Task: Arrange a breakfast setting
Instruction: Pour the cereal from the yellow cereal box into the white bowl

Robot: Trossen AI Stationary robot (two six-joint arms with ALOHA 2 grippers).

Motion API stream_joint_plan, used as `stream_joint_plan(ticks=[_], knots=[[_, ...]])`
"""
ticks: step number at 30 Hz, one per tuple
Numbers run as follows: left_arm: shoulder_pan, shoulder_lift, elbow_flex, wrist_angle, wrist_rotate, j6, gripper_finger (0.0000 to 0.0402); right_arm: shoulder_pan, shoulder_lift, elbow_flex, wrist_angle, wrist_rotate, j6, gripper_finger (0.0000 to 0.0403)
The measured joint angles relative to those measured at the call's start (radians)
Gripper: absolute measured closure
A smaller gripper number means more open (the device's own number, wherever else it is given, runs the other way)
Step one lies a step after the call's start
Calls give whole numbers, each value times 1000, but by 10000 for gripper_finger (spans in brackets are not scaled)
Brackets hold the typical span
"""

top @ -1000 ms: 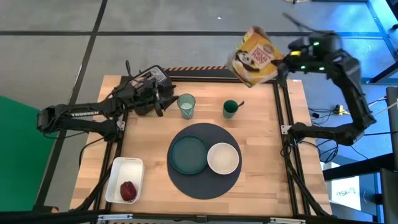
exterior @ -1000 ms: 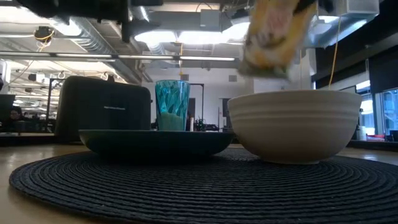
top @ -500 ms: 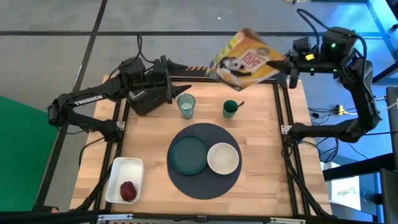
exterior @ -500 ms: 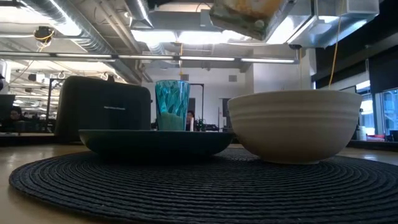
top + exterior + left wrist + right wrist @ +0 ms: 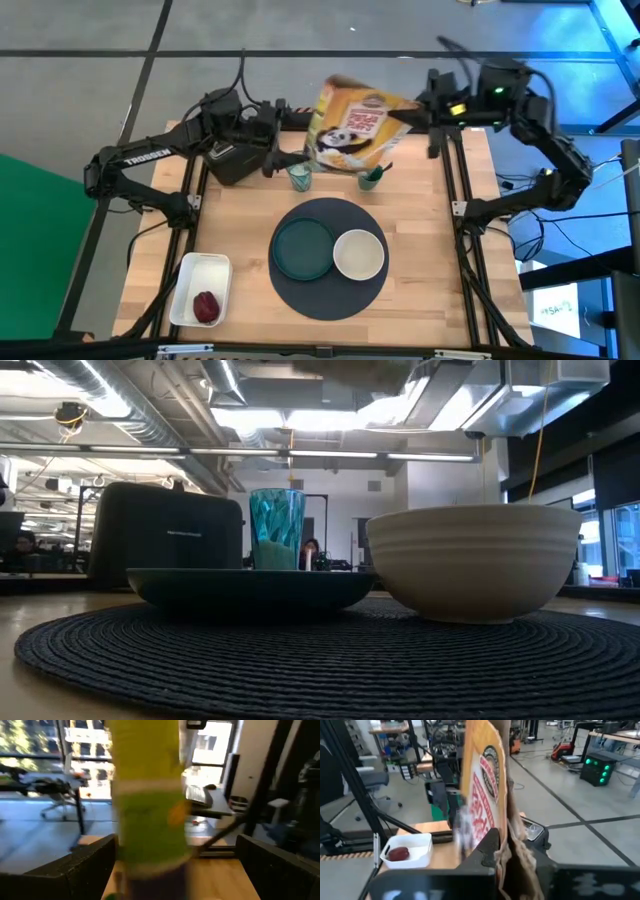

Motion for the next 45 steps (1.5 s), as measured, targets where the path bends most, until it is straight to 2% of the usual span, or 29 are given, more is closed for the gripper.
stream_joint_plan(ticks=[8, 16, 22, 26, 32, 36, 38, 40, 45], knots=[[-1, -6, 0, -49, -54, 2, 3, 9, 20, -1, 63, -8, -7, 403], [-30, 47, 1, -35, -148, 32, 3, 10, 16, 0, 134, -50, 3, 403], [-42, 98, 1, 66, -106, 32, 14, 10, 21, 0, 153, -68, 23, 403], [-59, 117, 1, 67, -81, 33, 61, 14, 21, 0, 192, -76, 30, 403], [-67, 112, 0, 26, -90, 59, 170, 29, 21, 0, 186, -76, 70, 400], [-61, 81, 0, -42, -108, 83, 224, 29, 21, 0, 173, -68, 105, 371], [-56, 56, 0, -101, -116, 93, 234, 29, 13, 0, 151, -28, 114, 343], [-52, 28, 0, -176, -122, 110, 235, 29, -5, 0, 124, 61, 114, 312], [-64, -56, 0, -408, -126, 179, 235, 28, -72, 2, 8, 433, 117, 243]])
